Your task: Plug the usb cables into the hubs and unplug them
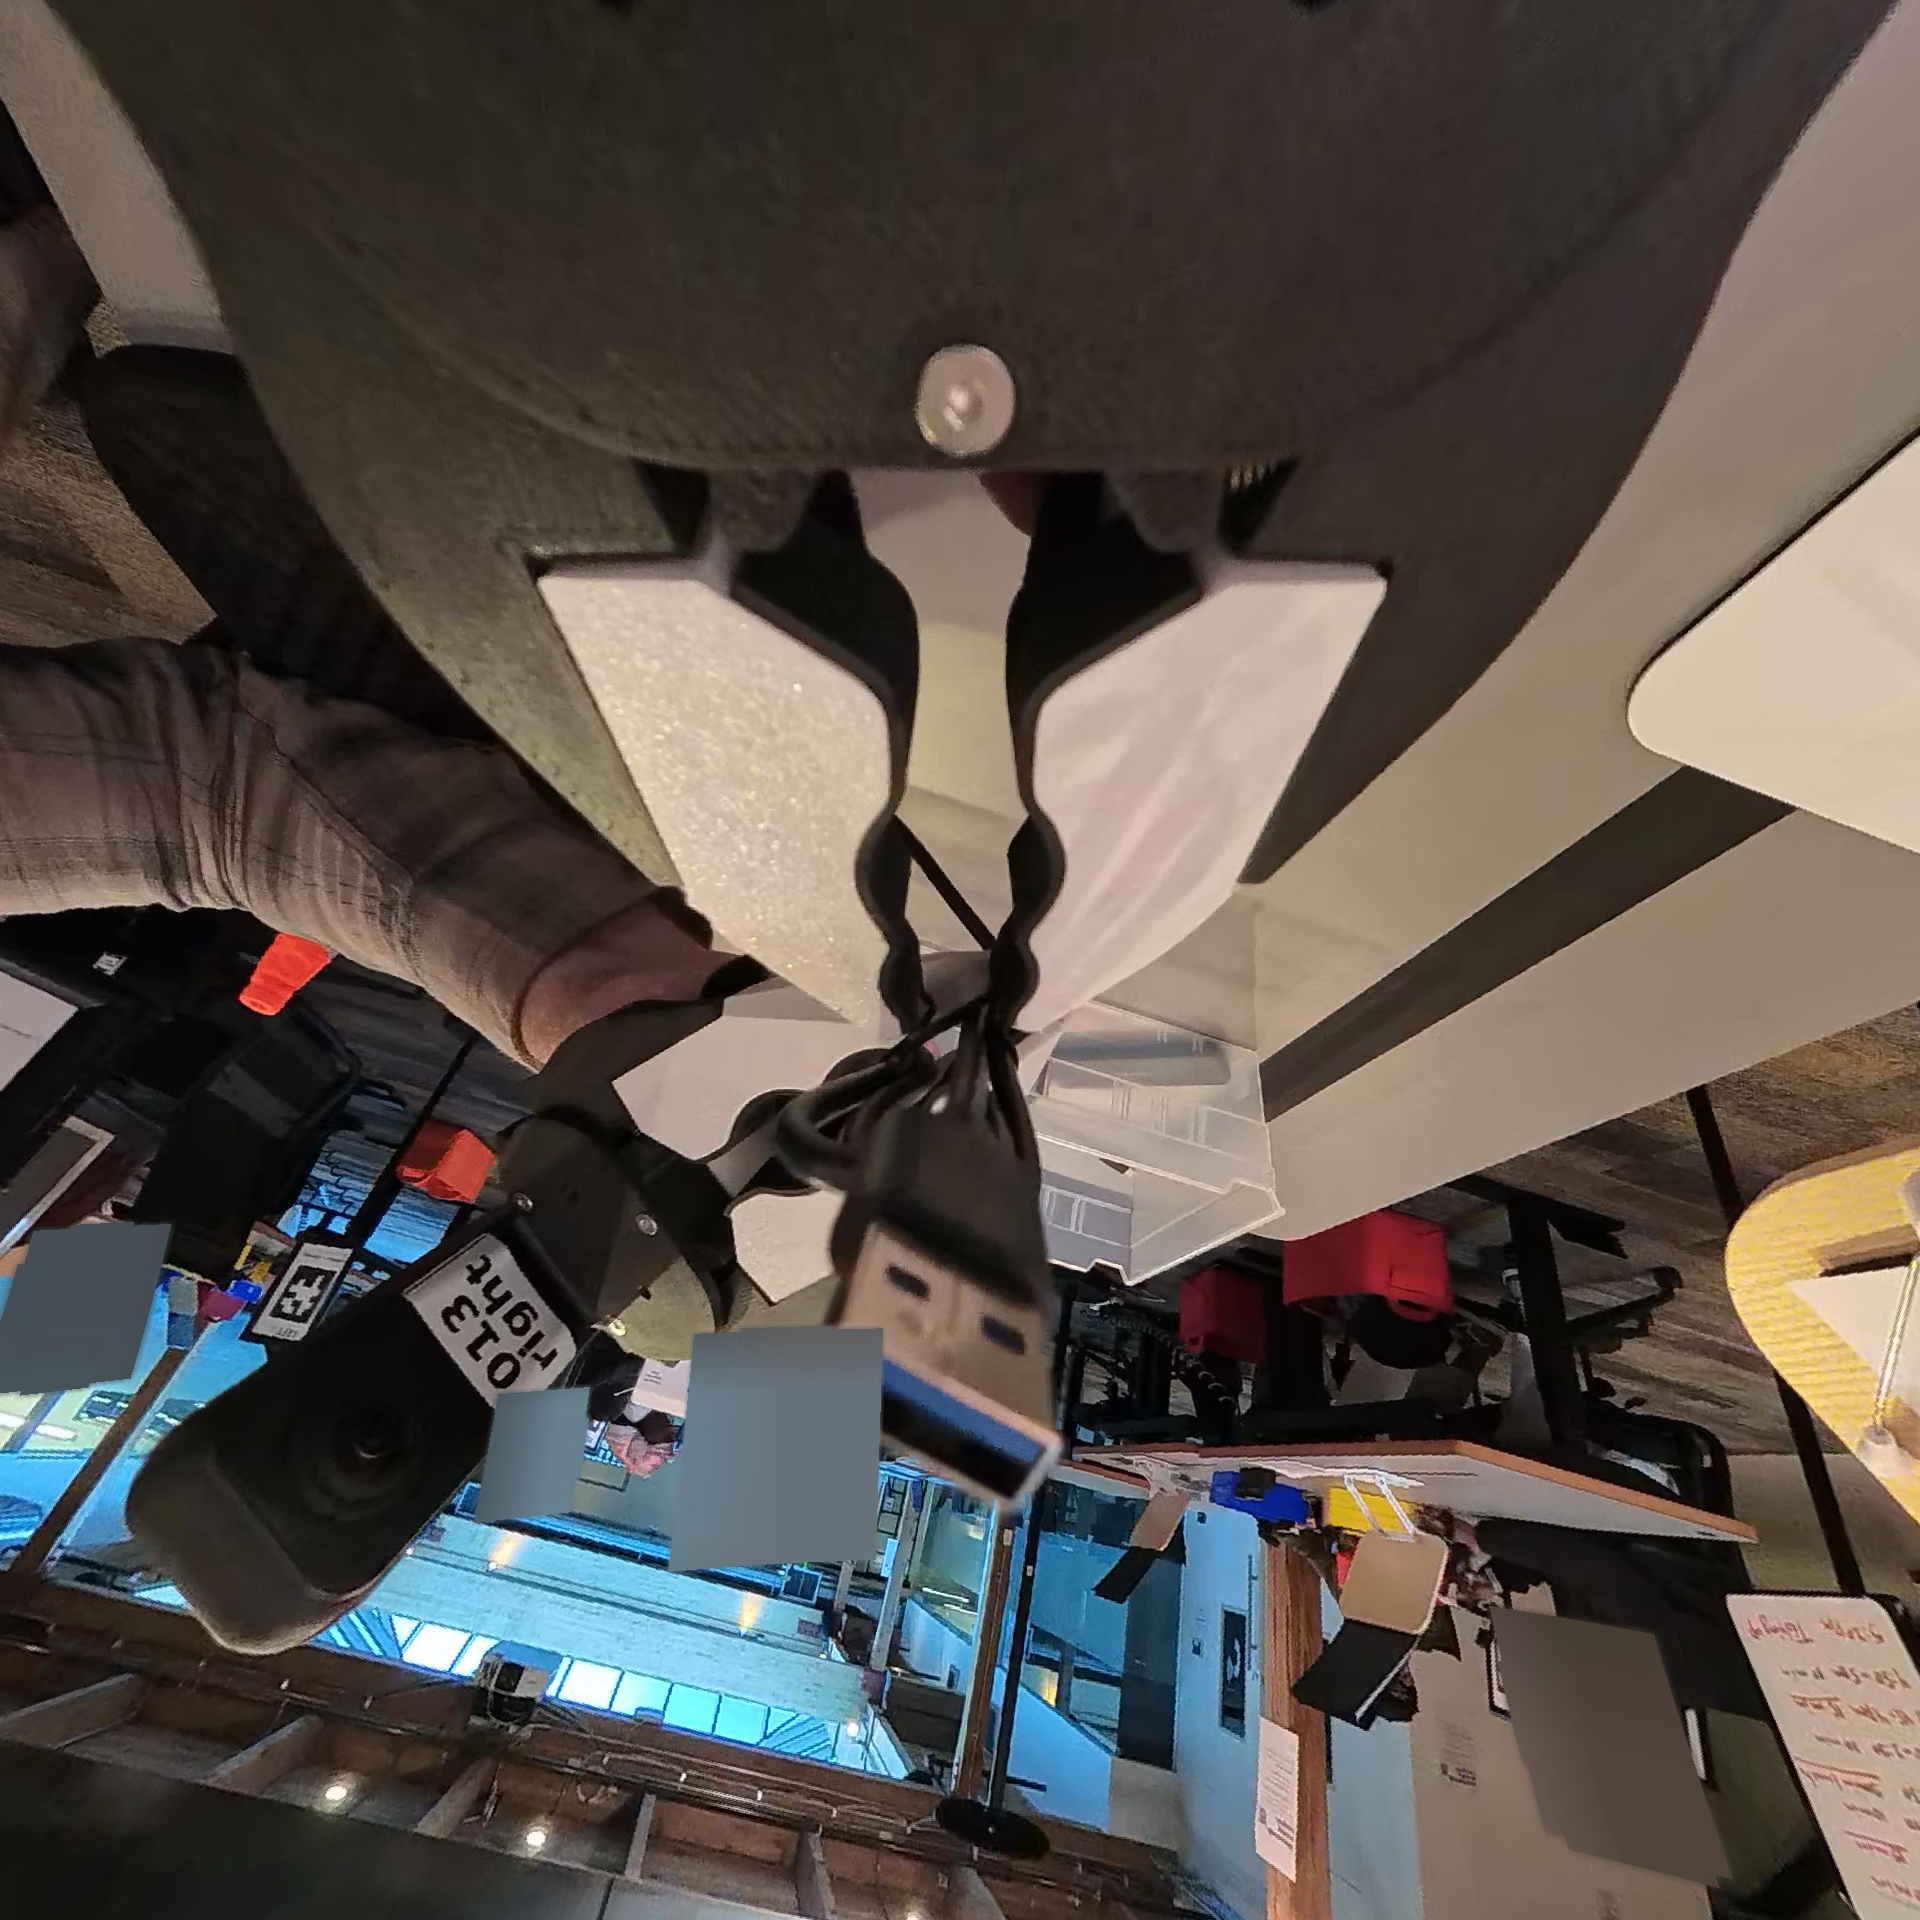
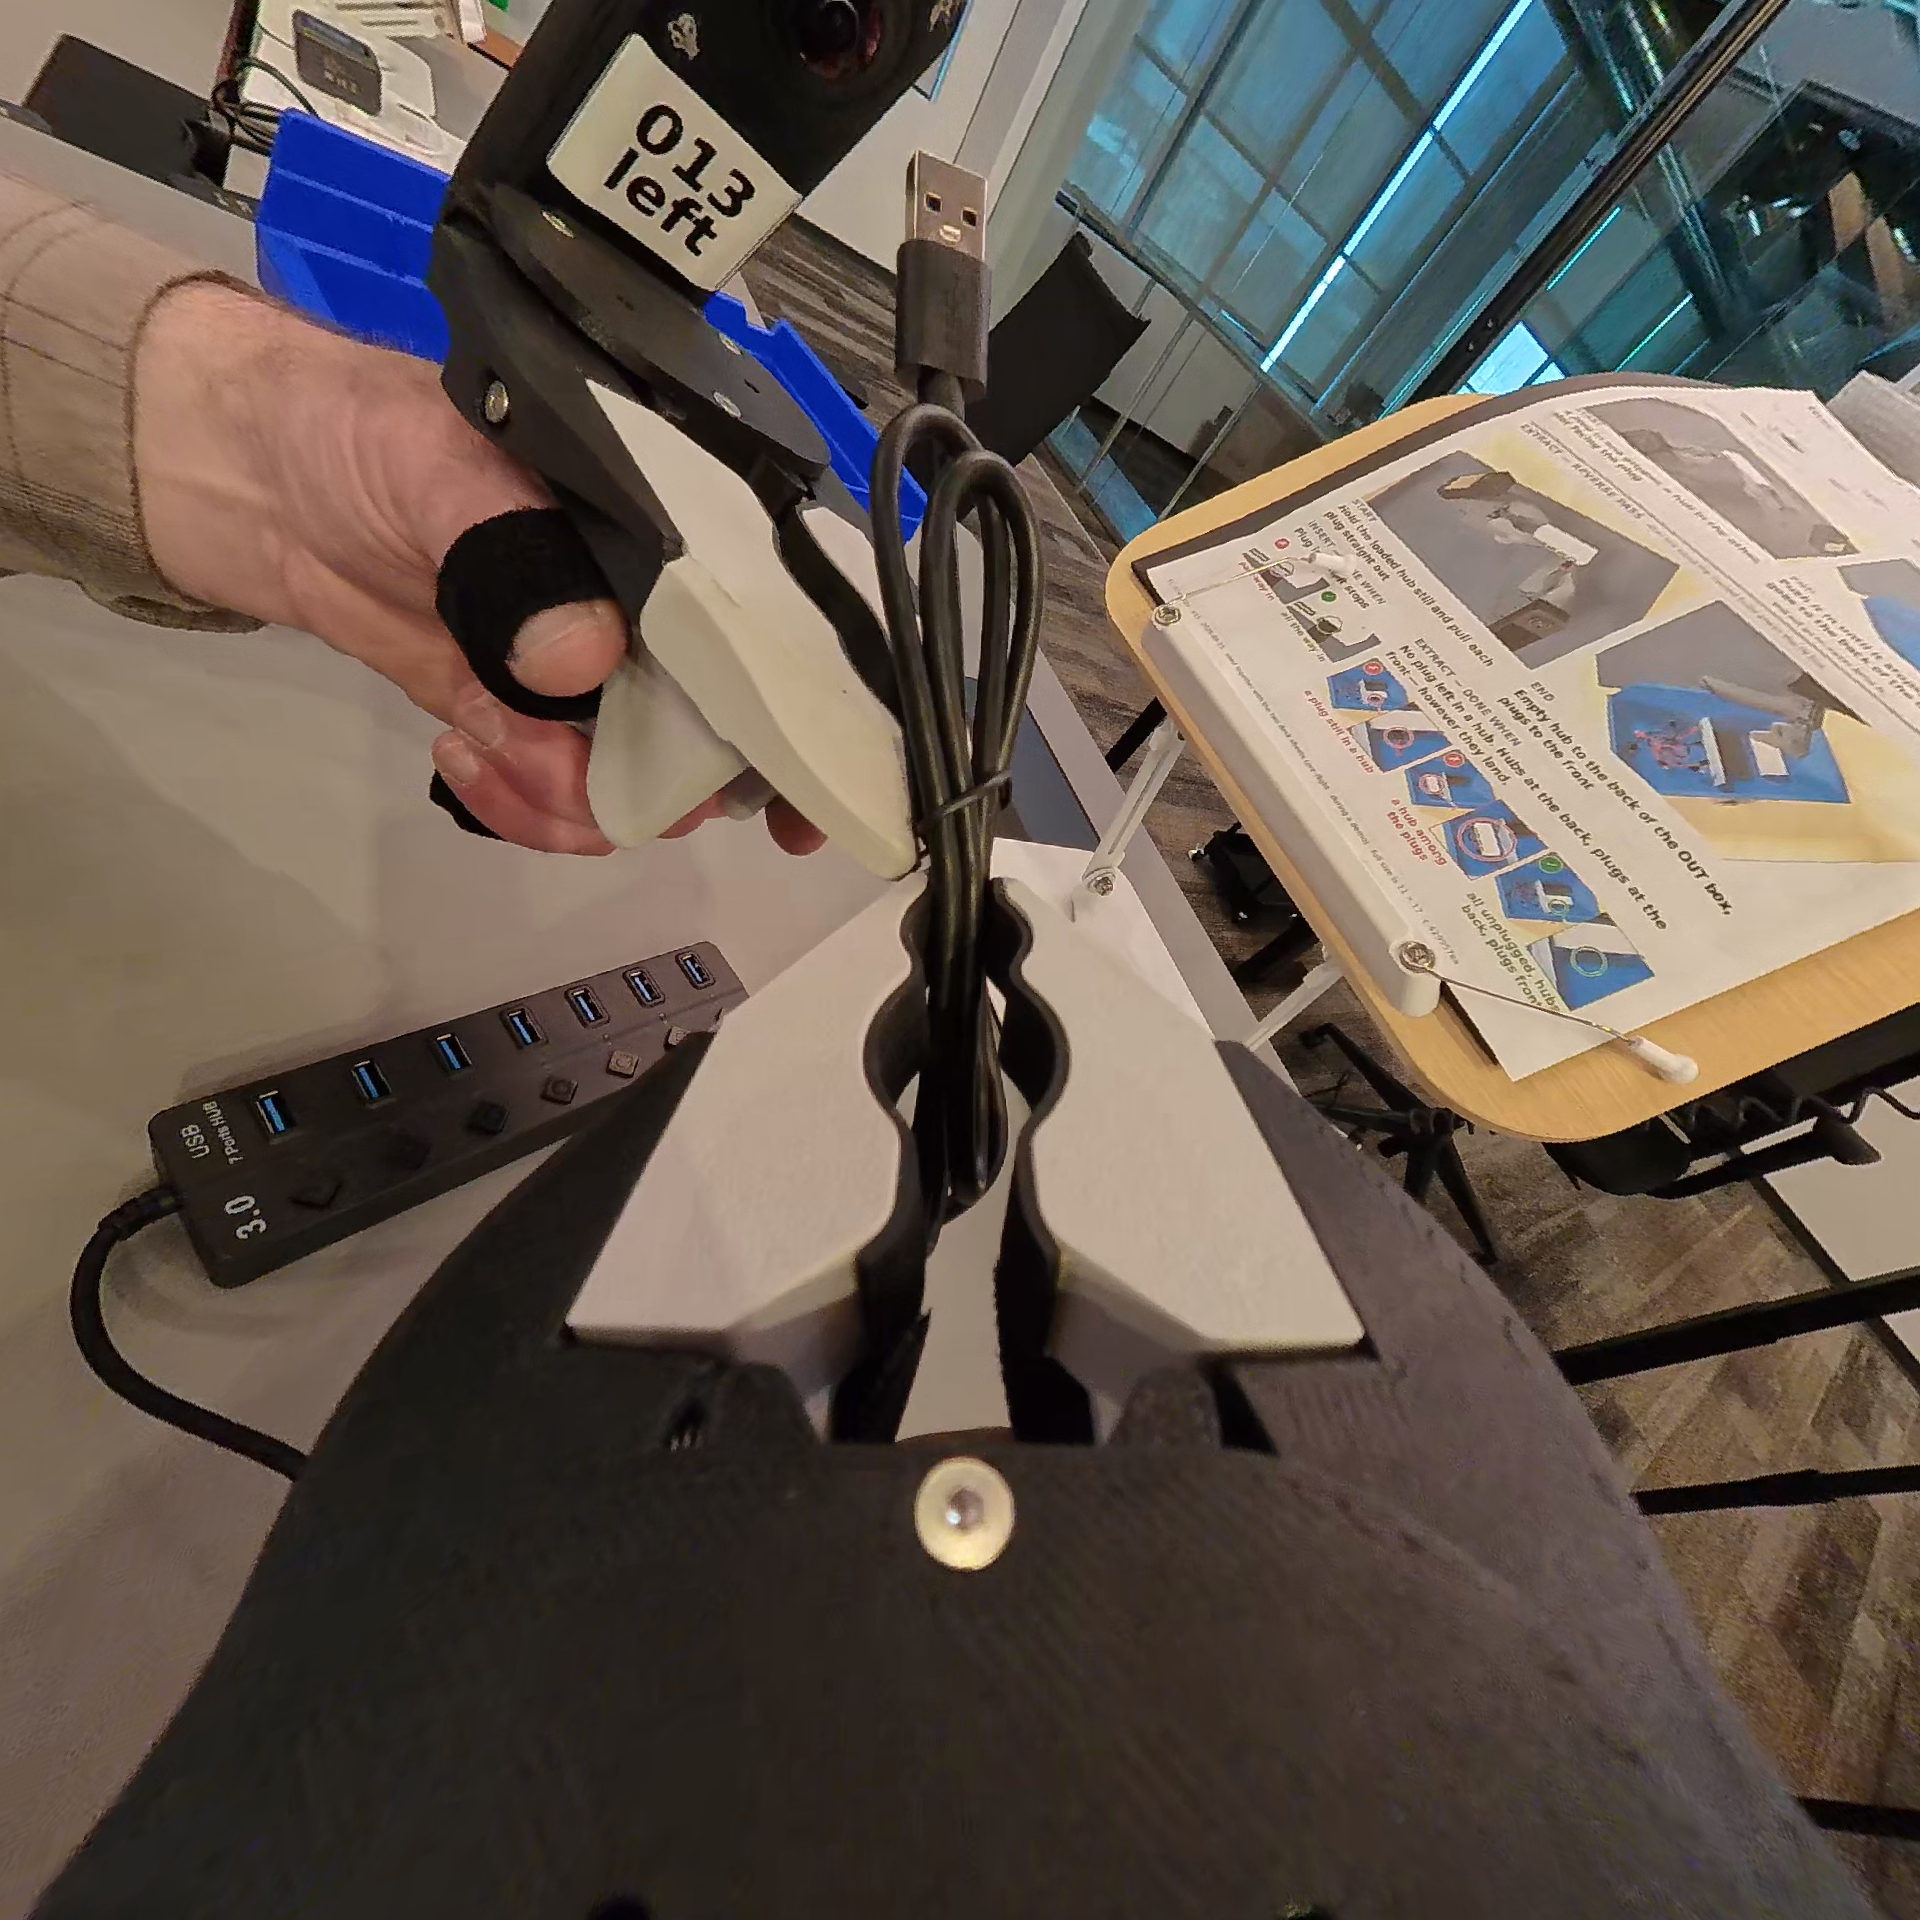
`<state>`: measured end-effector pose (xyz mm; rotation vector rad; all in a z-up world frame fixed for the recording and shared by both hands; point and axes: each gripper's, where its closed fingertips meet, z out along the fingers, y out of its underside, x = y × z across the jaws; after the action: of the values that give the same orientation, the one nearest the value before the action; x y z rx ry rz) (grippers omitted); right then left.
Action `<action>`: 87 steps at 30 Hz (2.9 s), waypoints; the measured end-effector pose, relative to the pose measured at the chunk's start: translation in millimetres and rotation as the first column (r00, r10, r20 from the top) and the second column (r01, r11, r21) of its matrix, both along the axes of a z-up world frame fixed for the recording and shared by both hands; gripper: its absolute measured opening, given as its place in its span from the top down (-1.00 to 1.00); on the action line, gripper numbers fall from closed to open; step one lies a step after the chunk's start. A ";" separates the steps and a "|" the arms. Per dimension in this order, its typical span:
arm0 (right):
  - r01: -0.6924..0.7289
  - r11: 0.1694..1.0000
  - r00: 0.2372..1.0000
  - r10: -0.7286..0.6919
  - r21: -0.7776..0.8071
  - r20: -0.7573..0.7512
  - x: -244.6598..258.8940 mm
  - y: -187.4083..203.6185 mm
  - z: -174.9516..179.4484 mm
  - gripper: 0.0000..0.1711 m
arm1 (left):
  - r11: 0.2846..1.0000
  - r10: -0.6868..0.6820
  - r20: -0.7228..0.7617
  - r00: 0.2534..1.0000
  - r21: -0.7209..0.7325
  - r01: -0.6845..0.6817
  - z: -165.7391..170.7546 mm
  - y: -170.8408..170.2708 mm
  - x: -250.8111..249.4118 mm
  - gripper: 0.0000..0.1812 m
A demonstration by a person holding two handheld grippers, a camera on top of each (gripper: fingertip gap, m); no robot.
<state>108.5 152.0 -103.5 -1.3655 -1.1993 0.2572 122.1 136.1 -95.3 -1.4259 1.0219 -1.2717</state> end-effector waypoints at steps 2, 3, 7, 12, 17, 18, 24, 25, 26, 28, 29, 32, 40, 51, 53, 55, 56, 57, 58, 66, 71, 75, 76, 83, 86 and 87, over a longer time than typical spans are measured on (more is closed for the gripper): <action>-0.006 1.000 1.000 0.006 -0.008 -0.015 -0.5 -0.6 1.1 0.96 | 1.000 0.005 0.003 1.000 0.010 -0.005 1.2 0.0 -0.7 0.88; -0.005 1.000 1.000 0.005 -0.008 -0.018 -0.7 -0.5 1.5 0.96 | 1.000 0.011 0.003 1.000 0.016 -0.011 1.4 0.4 -1.1 0.90; 0.009 1.000 1.000 -0.009 -0.003 -0.013 -1.2 0.4 1.6 0.96 | 0.999 0.027 0.003 1.000 0.038 -0.027 1.7 1.6 -2.2 0.96; 0.033 0.999 0.999 -0.033 0.001 -0.012 -0.5 3.4 1.3 0.96 | 0.996 0.066 -0.009 0.998 0.066 -0.066 1.0 4.4 -1.5 0.97; 0.100 0.995 0.995 -0.100 0.019 0.009 3.1 9.6 1.8 0.96 | 0.970 0.177 -0.057 0.983 0.177 -0.164 0.2 11.4 0.2 0.98; 0.114 0.993 0.993 -0.114 0.014 0.011 3.9 11.1 1.3 0.96 | 0.958 0.209 -0.071 0.975 0.217 -0.190 -0.3 13.2 0.6 0.98; 0.167 0.983 0.985 -0.169 -0.074 -0.027 7.0 18.4 -3.7 0.96 | 0.770 0.469 -0.148 0.871 0.551 -0.321 -4.6 23.9 1.8 0.98; 0.165 0.981 0.984 -0.170 -0.102 -0.046 7.0 18.9 -4.3 0.97 | 0.705 0.522 -0.149 0.840 0.629 -0.326 -4.9 25.3 1.7 0.98; 0.158 0.979 0.984 -0.168 -0.130 -0.064 7.0 19.1 -4.8 0.97 | 0.638 0.566 -0.143 0.812 0.700 -0.322 -4.7 26.2 1.8 0.98; 0.141 0.973 0.982 -0.161 -0.182 -0.101 7.5 18.9 -5.1 0.97 | 0.513 0.635 -0.116 0.763 0.802 -0.305 -4.0 27.6 2.1 0.98; 0.133 0.970 0.980 -0.159 -0.205 -0.118 7.6 18.9 -5.0 0.97 | 0.451 0.665 -0.104 0.740 0.846 -0.286 -3.5 28.4 2.0 0.98; 0.099 0.958 0.973 -0.150 -0.270 -0.177 7.6 17.9 -3.6 0.97 | 0.200 0.748 -0.028 0.663 0.962 -0.185 0.7 29.5 1.7 0.98; -0.007 0.905 0.935 -0.145 -0.425 -0.325 6.7 15.5 -1.5 0.96 | -0.308 0.782 0.179 0.597 0.944 0.121 9.1 30.5 1.6 0.99; -0.056 0.886 0.922 -0.131 -0.460 -0.364 4.6 17.2 -6.7 0.96 | -0.292 0.741 0.101 0.664 0.939 0.183 7.1 33.2 0.3 0.90; -0.049 0.898 0.929 -0.121 -0.438 -0.351 4.6 17.1 -6.6 0.97 | -0.150 0.705 0.042 0.708 0.984 0.091 10.5 23.2 1.4 0.77; -0.042 0.909 0.934 -0.111 -0.415 -0.339 4.5 16.9 -6.0 0.96 | -0.056 0.707 -0.001 0.707 0.997 0.057 11.6 21.6 -3.3 0.67; -0.045 0.915 0.935 -0.102 -0.401 -0.338 3.9 16.0 -4.3 0.96 | -0.005 0.683 -0.013 0.730 1.000 0.023 12.7 16.6 -5.4 0.67; -0.049 0.920 0.937 -0.092 -0.388 -0.338 3.4 14.7 -2.3 0.96 | 0.070 0.664 -0.035 0.747 0.997 -0.016 12.6 12.8 -8.6 0.69; -0.044 0.928 0.941 -0.087 -0.371 -0.328 3.5 14.1 -1.0 0.96 | 0.163 0.650 -0.053 0.758 0.984 -0.072 13.2 11.0 -13.2 0.68; -0.053 0.984 0.972 0.012 -0.170 -0.235 -1.4 2.7 9.2 0.97 | 0.956 0.246 -0.106 0.963 0.191 -0.223 16.6 12.0 -21.9 0.57; -0.103 0.988 0.973 0.076 -0.117 -0.217 -5.8 -5.5 12.0 0.96 | 0.985 -0.035 -0.004 0.999 -0.169 0.033 10.0 0.8 -11.4 0.55; -0.121 0.987 0.974 0.096 -0.110 -0.205 -7.2 -7.7 10.4 0.96 | 0.968 -0.095 0.114 0.989 -0.222 0.118 15.5 -1.6 -10.0 0.66; -0.122 0.986 0.975 0.099 -0.110 -0.201 -7.5 -8.0 9.7 0.96 | 0.966 -0.105 0.134 0.985 -0.224 0.133 17.6 -2.1 -10.1 0.68; -0.126 0.986 0.974 0.101 -0.112 -0.203 -7.3 -7.7 9.0 0.97 | 0.969 -0.136 0.112 0.984 -0.190 0.156 13.1 -7.5 -5.6 0.84; -0.121 0.986 0.975 0.097 -0.112 -0.201 -7.1 -7.0 8.5 0.96 | 0.972 -0.126 0.108 0.986 -0.183 0.144 12.4 -6.2 -5.4 0.89; -0.118 0.987 0.976 0.094 -0.113 -0.197 -6.9 -6.6 8.0 0.96 | 0.975 -0.119 0.100 0.988 -0.176 0.135 11.7 -5.6 -5.2 0.90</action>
<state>101.6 145.3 -95.5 -1.3515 -1.1104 0.5351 116.9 130.5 -83.6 -1.4450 0.9696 -1.5418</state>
